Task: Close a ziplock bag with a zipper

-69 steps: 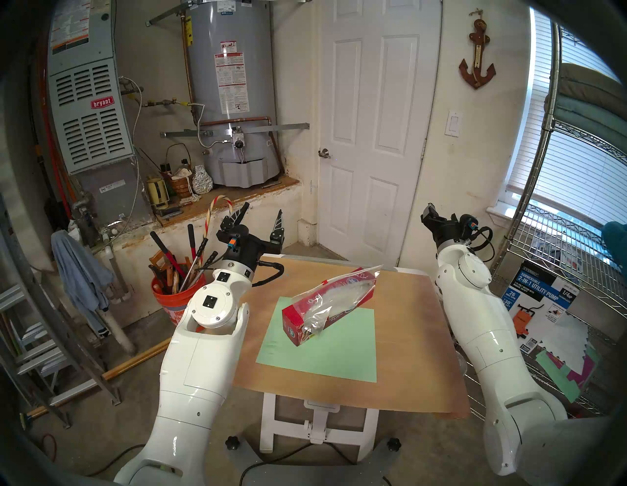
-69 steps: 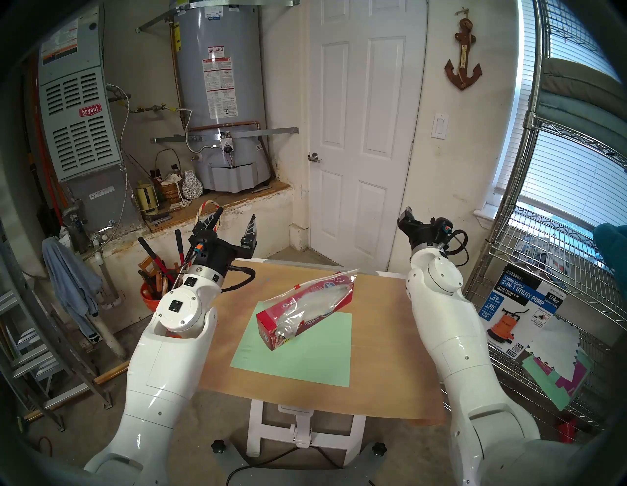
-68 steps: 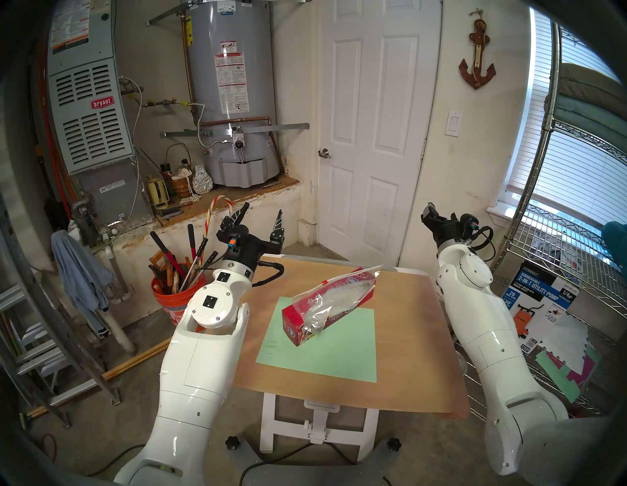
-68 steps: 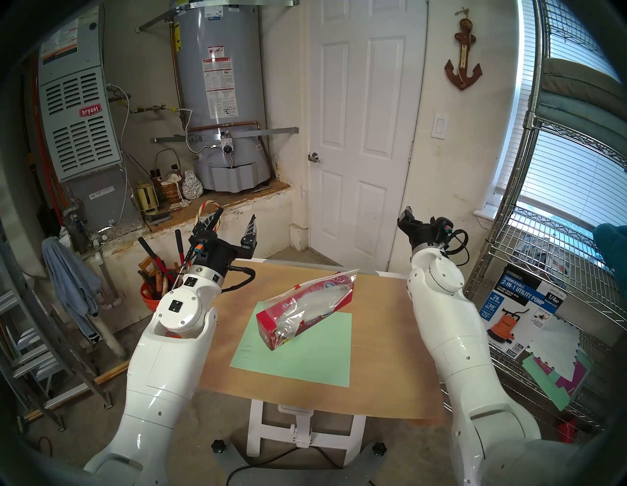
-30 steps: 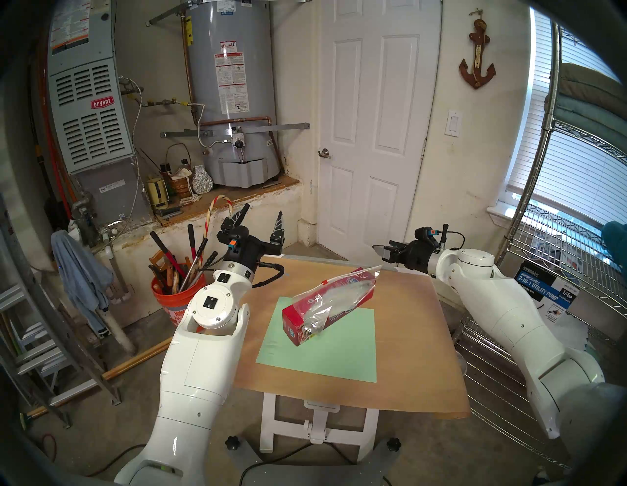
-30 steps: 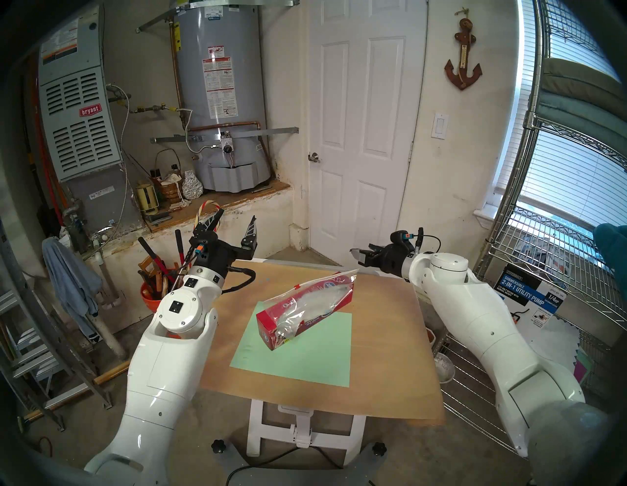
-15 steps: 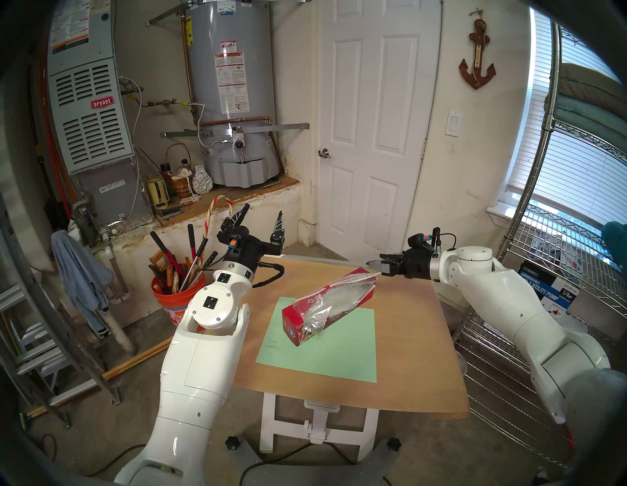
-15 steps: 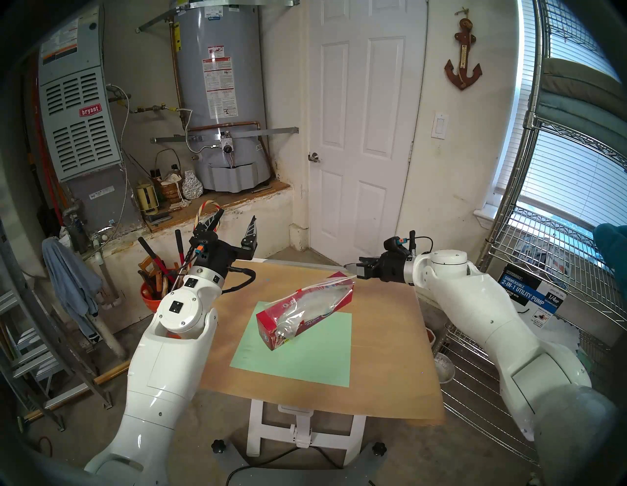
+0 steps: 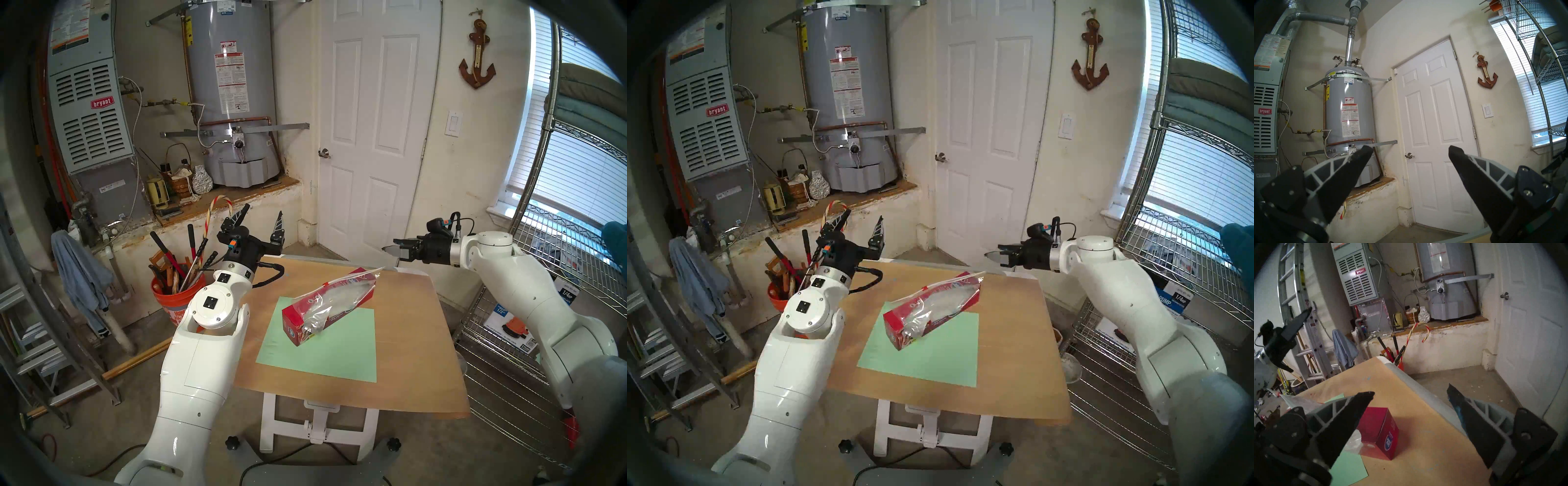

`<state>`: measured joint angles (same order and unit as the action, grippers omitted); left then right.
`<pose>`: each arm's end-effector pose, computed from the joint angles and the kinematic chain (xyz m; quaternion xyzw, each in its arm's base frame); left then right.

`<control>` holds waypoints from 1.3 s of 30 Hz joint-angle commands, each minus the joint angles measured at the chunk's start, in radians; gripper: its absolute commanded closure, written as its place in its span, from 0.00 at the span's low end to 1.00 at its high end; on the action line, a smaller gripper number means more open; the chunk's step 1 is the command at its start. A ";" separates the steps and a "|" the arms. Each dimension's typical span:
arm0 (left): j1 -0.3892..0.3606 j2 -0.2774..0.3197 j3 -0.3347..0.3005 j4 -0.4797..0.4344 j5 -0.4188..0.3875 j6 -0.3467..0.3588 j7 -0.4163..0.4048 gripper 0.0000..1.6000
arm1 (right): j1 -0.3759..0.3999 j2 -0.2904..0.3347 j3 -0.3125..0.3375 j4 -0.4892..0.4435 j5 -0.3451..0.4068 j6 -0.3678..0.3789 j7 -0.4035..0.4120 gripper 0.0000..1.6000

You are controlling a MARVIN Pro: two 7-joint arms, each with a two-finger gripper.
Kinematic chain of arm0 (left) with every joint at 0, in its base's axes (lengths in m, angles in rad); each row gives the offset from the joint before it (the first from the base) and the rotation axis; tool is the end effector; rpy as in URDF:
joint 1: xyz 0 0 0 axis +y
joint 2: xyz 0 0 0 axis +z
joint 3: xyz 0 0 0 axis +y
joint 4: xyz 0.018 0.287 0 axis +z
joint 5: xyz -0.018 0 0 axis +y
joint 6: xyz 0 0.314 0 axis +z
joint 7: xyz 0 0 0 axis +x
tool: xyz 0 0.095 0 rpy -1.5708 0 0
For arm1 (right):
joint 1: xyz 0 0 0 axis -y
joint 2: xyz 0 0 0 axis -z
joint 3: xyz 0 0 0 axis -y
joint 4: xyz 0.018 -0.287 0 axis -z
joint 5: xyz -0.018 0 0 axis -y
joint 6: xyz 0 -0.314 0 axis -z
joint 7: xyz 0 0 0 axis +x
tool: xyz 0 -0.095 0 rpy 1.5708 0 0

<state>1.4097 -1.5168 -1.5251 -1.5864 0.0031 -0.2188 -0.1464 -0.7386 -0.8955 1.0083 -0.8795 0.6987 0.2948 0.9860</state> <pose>0.4620 -0.0182 -0.2083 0.5532 -0.0971 0.8265 0.0379 0.5471 -0.1379 -0.1919 -0.7524 -0.2871 -0.5049 0.3107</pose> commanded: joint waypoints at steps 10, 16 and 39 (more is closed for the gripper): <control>-0.011 0.002 -0.001 -0.019 0.001 -0.003 0.000 0.00 | -0.101 0.173 0.027 -0.243 0.033 -0.049 0.214 0.00; -0.011 0.002 -0.001 -0.019 0.002 -0.003 0.000 0.00 | -0.180 0.170 0.053 -0.324 0.053 -0.087 0.169 0.00; -0.011 0.001 -0.002 -0.019 0.002 -0.002 -0.001 0.00 | -0.220 0.101 -0.015 -0.380 -0.119 -0.185 0.017 0.00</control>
<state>1.4102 -1.5174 -1.5253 -1.5864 0.0034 -0.2187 -0.1468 -1.0120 -0.7405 1.0136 -1.2845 0.6132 0.1407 1.0021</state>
